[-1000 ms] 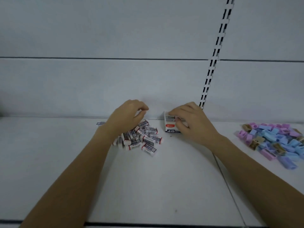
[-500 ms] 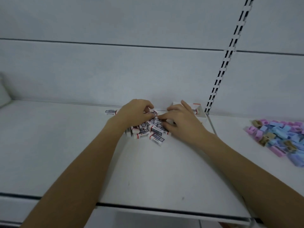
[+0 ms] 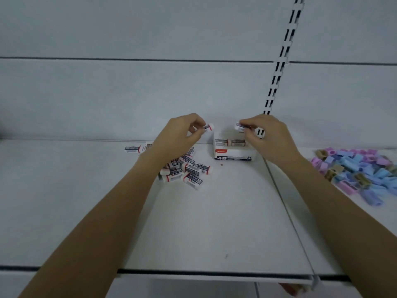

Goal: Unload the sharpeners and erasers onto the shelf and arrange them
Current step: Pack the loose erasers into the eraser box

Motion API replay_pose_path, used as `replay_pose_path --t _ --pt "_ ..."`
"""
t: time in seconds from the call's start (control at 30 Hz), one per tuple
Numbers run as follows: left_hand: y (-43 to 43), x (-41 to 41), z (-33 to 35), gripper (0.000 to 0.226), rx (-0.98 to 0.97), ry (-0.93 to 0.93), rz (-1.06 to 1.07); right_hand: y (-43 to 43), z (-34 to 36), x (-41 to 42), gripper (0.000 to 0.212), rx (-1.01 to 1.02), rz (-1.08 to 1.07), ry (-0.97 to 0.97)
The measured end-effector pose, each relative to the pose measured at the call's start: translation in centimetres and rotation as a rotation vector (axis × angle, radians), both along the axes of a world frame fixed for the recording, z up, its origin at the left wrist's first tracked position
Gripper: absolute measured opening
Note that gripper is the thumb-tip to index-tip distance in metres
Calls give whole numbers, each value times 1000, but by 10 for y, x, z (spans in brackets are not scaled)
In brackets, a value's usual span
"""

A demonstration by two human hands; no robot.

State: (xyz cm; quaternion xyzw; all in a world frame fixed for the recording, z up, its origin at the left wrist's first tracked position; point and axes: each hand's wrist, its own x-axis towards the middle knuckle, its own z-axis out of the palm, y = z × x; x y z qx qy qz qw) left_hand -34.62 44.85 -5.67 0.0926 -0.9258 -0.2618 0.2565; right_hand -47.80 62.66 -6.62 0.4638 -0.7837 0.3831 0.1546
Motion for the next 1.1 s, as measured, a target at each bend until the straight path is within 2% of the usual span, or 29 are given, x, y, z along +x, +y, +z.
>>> replay_pose_path --t 0.2,0.33,0.53,0.73,0.87,1.0,1.1 --pt "19 -36 9 11 -66 -159 -107 6 -4 -15 19 156 15 -13" --pt "25 -52 4 14 -266 -333 -59 5 -6 -21 15 225 48 -5" --pt "23 -60 -1 17 -424 -382 -25 0 -10 -27 14 282 45 -33" --pt "17 -50 -11 25 -407 -278 -39 -5 -14 -27 14 308 74 -41" --pt "13 -42 -20 48 -347 -317 -106 -3 -13 -24 18 315 92 -67" --pt "14 -41 -23 47 -289 -361 -141 3 -9 -23 17 348 75 -80" --pt "7 -42 -28 62 -326 -378 -185 9 -7 -23 24 404 121 -49"
